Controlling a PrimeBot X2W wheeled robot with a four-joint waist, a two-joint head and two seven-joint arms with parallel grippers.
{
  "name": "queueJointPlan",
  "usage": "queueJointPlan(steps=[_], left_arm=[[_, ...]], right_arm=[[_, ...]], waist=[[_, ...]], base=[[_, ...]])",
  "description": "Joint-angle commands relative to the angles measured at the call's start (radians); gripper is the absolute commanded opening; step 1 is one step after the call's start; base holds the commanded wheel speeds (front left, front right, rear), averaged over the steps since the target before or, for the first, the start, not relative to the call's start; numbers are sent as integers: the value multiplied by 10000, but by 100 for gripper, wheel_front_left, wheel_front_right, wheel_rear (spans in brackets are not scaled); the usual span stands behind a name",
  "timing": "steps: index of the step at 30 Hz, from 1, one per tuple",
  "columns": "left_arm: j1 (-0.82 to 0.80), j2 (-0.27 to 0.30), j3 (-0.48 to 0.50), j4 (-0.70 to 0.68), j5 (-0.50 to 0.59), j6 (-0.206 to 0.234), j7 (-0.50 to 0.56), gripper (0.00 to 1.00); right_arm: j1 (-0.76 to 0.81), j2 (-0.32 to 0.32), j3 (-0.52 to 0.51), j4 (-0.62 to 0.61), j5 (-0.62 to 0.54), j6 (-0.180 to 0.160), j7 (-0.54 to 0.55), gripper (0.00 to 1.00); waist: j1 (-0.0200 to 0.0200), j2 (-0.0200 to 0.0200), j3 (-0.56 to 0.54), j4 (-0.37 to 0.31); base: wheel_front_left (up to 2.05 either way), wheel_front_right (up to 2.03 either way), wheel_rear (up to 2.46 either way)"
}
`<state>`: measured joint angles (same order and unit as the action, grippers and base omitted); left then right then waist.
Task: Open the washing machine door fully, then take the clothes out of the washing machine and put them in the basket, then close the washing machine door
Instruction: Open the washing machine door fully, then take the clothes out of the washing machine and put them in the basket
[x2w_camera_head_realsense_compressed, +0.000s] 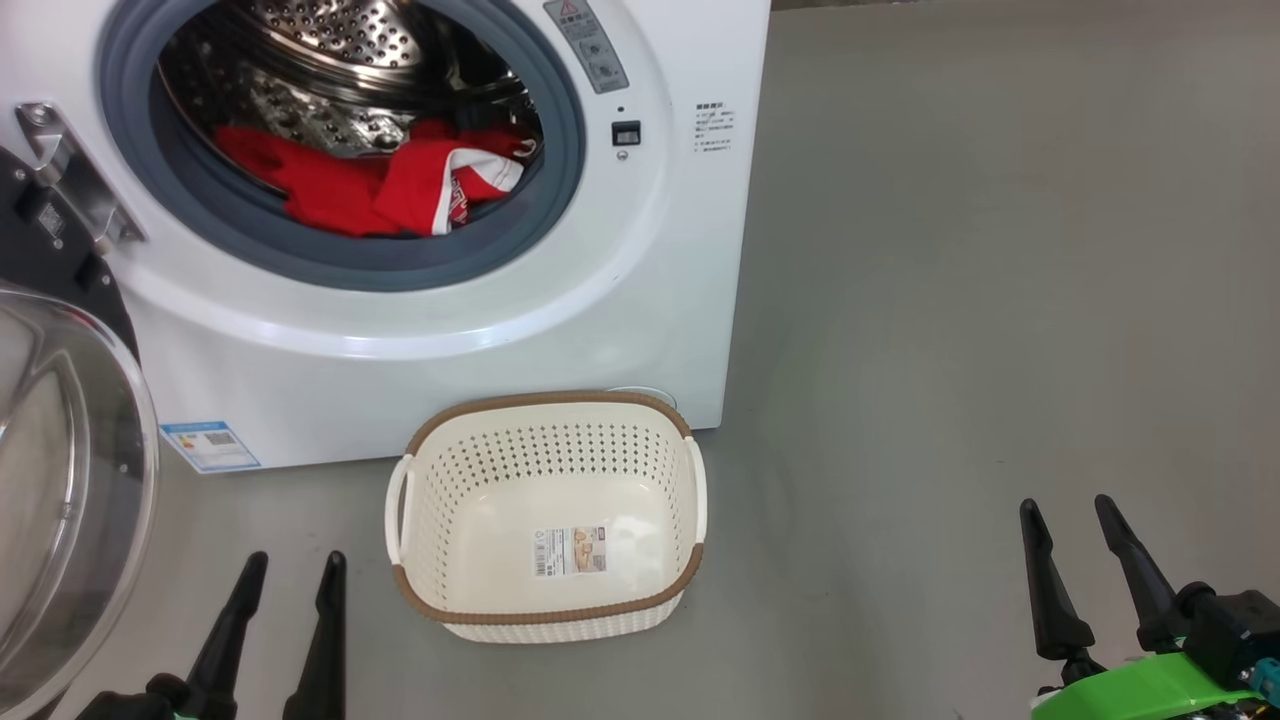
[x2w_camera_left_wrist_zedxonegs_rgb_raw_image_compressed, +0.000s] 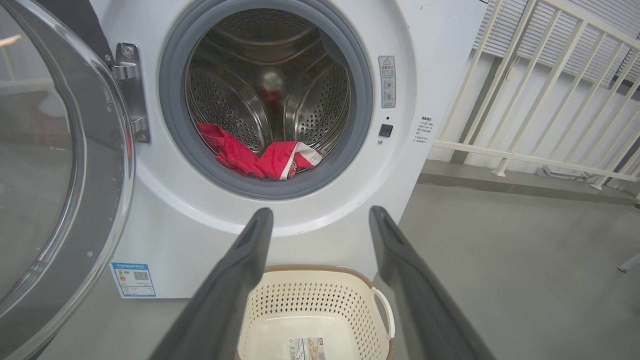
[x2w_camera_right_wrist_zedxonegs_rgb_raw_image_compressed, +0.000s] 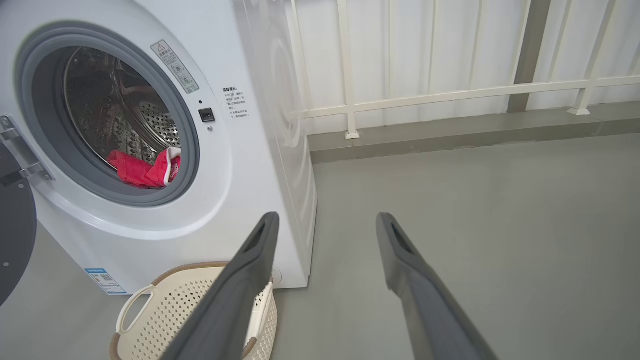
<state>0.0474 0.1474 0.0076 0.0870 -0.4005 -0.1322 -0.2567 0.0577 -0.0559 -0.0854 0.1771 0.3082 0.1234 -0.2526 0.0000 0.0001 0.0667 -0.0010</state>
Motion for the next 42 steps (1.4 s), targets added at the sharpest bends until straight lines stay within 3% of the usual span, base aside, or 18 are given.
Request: queueJointPlan(steps=[1,19,42], left_arm=[[-47,193,286,-297,-28,16,-51,100],[-233,234,347,-291,-158,15,-51,100],[-547,328,433,-219,-29,15,-51,100]], right_arm=[[-112,-82,169,-265,97,73,-92,100],[-200,-38,184,-266,89,73,-92,100],[-376,8,211,-299,67,73,-92,100]], waist=[[0,-1,-2,-22],[0,-1,44,41],[0,-1,333,28]], base=[[0,0,0],[9,-10,0],[116,-117,1]])
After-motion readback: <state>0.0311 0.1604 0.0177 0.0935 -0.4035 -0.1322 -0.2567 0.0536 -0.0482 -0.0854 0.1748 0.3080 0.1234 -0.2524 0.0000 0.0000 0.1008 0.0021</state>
